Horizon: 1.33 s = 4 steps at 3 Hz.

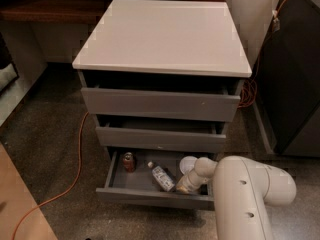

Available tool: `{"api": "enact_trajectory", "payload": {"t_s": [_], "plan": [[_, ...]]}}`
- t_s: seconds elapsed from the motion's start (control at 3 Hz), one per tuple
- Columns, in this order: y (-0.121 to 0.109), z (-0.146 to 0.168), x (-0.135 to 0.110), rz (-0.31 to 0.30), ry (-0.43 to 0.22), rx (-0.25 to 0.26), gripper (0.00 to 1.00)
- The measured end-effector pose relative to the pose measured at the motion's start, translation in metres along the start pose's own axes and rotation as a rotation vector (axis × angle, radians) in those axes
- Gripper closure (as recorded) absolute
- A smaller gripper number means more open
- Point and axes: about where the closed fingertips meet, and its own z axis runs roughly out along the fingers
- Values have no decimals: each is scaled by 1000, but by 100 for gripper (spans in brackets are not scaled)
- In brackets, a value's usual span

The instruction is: Pick blue plastic bottle from bottom drawer and place on counter

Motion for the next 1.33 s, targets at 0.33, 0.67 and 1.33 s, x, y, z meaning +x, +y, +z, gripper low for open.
{"api": "enact_trajectory", "payload": {"t_s": [0.33, 0.67, 1.33], "plan": [[27, -3, 9, -47, 14, -36, 100], [48, -6, 17, -82, 25, -62, 100], [118, -20, 40, -179, 44, -130, 100]]}}
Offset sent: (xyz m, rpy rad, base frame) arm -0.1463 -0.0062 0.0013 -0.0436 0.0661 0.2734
